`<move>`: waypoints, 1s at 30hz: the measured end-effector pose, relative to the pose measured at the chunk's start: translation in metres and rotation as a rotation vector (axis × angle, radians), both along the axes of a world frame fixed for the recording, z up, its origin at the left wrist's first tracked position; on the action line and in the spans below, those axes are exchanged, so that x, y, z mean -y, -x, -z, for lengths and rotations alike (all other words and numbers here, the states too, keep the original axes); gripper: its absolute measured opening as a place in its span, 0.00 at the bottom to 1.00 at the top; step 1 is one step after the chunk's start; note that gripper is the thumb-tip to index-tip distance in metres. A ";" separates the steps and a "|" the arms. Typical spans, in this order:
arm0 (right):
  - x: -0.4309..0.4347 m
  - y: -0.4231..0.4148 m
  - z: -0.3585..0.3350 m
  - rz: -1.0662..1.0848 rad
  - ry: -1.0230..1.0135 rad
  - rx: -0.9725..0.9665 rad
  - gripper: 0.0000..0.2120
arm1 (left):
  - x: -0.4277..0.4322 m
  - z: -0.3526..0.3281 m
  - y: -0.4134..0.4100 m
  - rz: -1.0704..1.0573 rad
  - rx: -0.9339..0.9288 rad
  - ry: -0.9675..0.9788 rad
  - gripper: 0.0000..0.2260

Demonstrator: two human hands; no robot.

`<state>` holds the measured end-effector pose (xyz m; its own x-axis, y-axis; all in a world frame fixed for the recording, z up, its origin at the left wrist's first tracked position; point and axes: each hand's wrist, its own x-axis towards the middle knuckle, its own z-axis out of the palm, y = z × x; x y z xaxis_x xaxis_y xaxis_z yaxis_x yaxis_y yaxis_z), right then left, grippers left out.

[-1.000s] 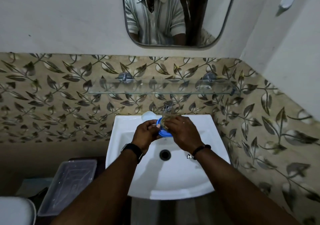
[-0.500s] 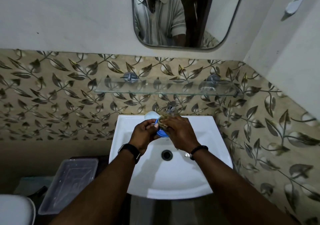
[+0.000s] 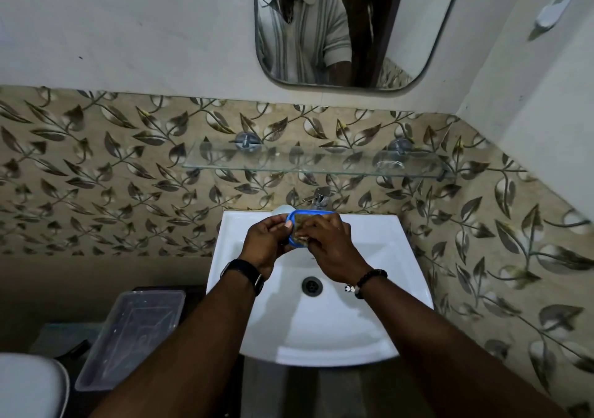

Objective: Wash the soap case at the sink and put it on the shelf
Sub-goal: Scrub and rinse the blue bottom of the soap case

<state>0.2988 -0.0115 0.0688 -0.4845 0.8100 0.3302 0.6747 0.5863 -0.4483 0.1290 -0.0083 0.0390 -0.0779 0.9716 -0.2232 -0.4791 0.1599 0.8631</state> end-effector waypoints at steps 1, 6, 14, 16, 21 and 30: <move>-0.001 -0.004 0.000 -0.011 -0.040 0.022 0.15 | 0.002 0.001 -0.002 -0.011 -0.007 0.002 0.10; -0.011 -0.029 0.002 0.010 -0.313 0.200 0.12 | 0.006 0.004 -0.004 -0.094 -0.023 -0.002 0.10; 0.000 -0.006 0.003 0.215 -0.360 0.154 0.10 | 0.002 -0.005 -0.011 -0.139 -0.074 -0.019 0.11; 0.006 0.001 0.003 0.084 -0.293 0.013 0.15 | 0.004 -0.003 -0.014 -0.107 -0.077 -0.018 0.08; -0.008 -0.011 -0.005 -0.052 -0.401 0.186 0.18 | 0.007 -0.003 -0.009 -0.101 -0.128 -0.054 0.09; -0.002 -0.005 -0.001 0.327 -0.386 0.324 0.11 | 0.004 -0.015 -0.013 -0.195 -0.142 -0.074 0.11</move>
